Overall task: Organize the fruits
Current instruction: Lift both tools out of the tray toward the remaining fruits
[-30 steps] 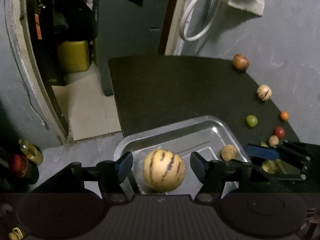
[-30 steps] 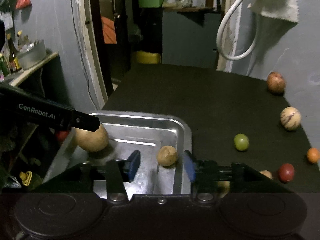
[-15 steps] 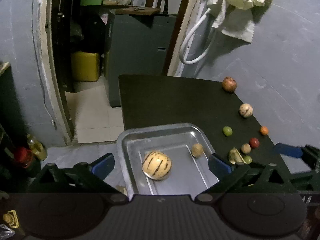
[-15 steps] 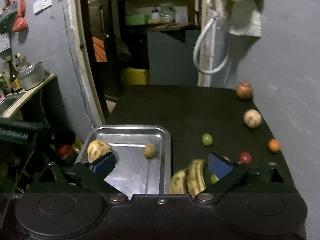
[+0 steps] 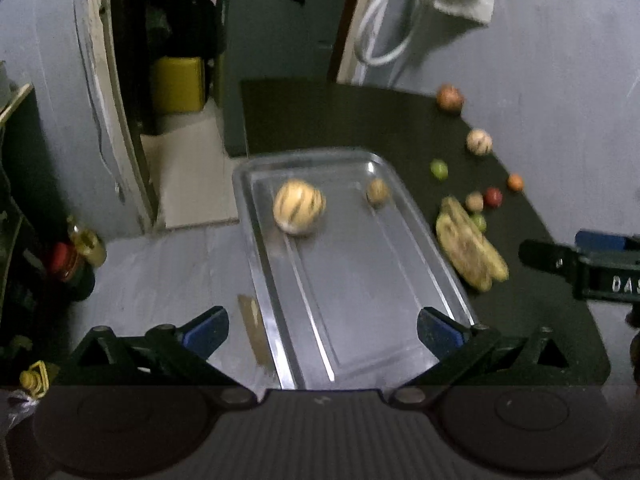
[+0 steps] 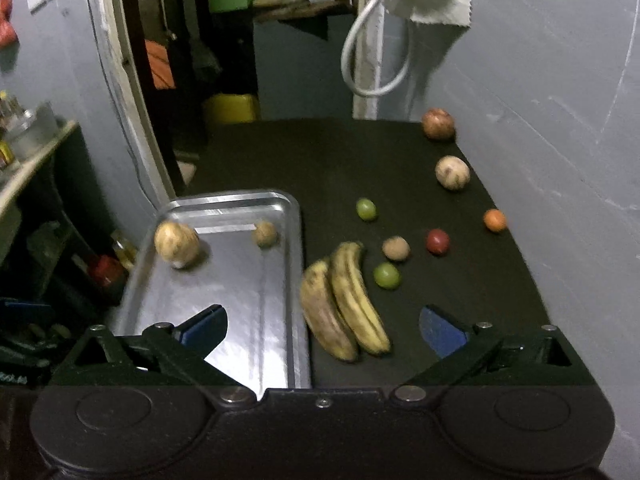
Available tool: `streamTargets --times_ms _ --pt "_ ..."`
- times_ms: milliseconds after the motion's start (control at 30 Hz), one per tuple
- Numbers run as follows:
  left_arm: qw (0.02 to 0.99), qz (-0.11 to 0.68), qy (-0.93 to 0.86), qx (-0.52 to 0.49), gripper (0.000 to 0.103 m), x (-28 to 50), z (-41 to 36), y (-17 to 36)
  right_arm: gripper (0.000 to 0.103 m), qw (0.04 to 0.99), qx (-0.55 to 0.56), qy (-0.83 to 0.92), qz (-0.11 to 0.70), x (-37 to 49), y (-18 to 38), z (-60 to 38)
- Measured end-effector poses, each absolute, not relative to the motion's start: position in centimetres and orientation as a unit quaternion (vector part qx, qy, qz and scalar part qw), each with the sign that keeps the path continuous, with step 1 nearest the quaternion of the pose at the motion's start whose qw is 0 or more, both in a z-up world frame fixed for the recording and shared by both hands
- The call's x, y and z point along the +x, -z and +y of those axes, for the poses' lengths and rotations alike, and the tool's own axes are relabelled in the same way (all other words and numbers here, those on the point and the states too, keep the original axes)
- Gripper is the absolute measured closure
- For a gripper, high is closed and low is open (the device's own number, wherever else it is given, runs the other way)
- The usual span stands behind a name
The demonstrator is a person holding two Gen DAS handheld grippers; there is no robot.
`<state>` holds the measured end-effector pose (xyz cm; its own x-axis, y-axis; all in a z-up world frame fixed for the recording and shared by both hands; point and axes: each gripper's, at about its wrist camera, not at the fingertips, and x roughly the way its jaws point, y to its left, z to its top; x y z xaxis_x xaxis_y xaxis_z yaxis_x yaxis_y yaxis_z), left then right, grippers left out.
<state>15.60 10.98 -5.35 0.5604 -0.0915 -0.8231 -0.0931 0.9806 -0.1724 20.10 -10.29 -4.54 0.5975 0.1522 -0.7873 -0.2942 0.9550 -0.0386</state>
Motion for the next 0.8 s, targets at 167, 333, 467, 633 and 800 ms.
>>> streamTargets --times_ms 167,333,467,633,800 --pt "0.864 0.496 0.009 -0.084 0.001 15.1 9.6 6.1 0.001 0.886 -0.101 -0.119 0.437 19.6 4.8 -10.5" --pt "0.859 0.506 0.022 -0.07 0.001 15.1 8.5 6.2 0.001 0.885 -0.102 -0.115 0.44 19.5 4.6 -10.9" --pt "0.857 0.512 0.025 -0.062 0.001 15.3 8.0 6.3 0.001 0.883 -0.1 -0.113 0.444 19.6 4.7 -11.6" --pt "0.85 0.523 0.031 -0.055 0.001 15.9 7.4 6.7 0.001 0.879 -0.097 -0.108 0.455 19.8 5.4 -12.5" --pt "0.847 0.528 0.039 -0.046 0.001 16.4 6.4 7.0 0.001 0.867 -0.073 -0.107 0.481 19.2 6.9 -14.9"
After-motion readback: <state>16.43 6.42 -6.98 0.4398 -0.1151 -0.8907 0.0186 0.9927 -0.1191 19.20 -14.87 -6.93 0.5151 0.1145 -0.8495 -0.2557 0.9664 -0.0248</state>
